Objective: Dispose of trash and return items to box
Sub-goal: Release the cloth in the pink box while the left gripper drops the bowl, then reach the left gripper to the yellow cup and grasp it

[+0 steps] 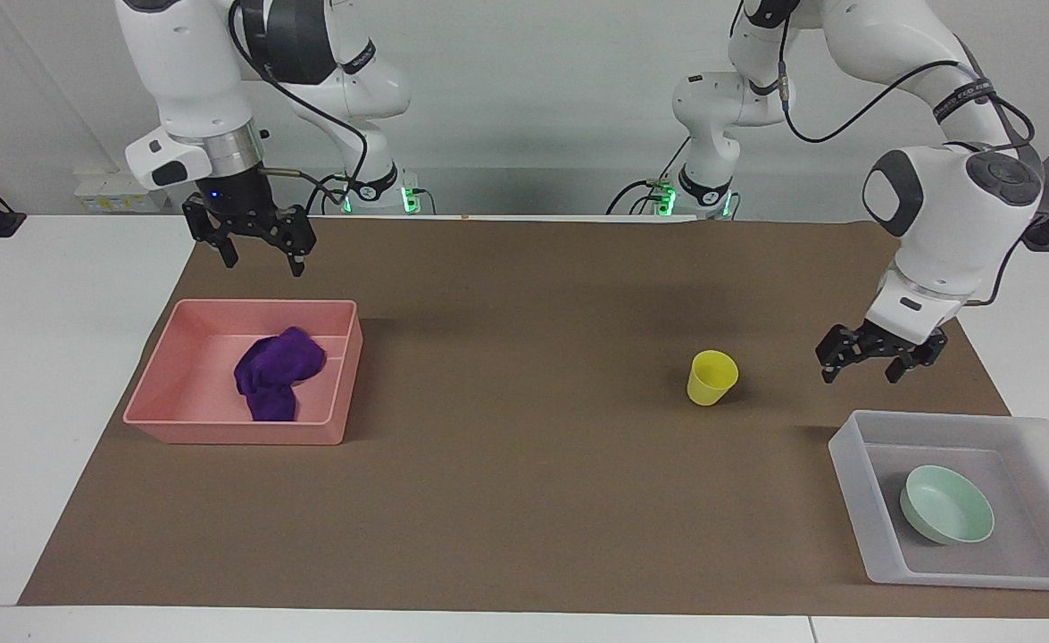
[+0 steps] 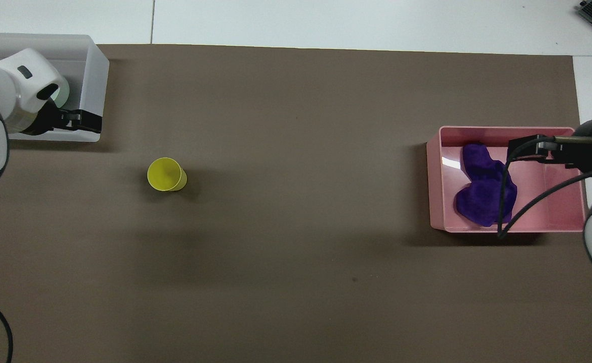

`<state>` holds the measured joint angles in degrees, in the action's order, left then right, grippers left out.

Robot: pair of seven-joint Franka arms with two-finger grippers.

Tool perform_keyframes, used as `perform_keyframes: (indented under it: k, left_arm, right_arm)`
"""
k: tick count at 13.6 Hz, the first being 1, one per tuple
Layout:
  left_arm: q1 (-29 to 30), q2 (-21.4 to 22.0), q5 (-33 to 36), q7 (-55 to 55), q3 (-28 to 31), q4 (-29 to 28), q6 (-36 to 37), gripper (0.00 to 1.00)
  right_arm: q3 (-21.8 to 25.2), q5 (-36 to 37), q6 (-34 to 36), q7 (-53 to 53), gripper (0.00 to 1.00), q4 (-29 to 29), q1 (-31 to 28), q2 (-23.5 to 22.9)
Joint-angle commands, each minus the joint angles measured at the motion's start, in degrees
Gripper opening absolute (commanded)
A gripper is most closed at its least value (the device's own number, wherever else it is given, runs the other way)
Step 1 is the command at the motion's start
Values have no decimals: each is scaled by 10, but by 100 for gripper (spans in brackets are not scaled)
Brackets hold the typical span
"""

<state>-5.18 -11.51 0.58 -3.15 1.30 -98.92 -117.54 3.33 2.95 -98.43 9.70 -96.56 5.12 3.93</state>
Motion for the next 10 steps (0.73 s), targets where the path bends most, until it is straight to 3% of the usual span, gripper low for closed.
perform_keyframes:
  k: [1,3,5,10]
  left_arm:
    - [-39,40,12,15,7,-103,-71,100]
    - [-45,62,11,16,6,-164,-116,100]
    - [-53,75,7,19,5,-205,-139,100]
    - [-85,67,6,38,4,-251,-208,100]
  right_arm:
    - [-1,-17,63,-35,100,55,-24,-11]
    - [0,-18,98,-49,100,86,-27,-10]
    - [0,-21,94,-50,100,81,-26,-6]
    - [-1,-22,91,-63,100,56,-25,8]
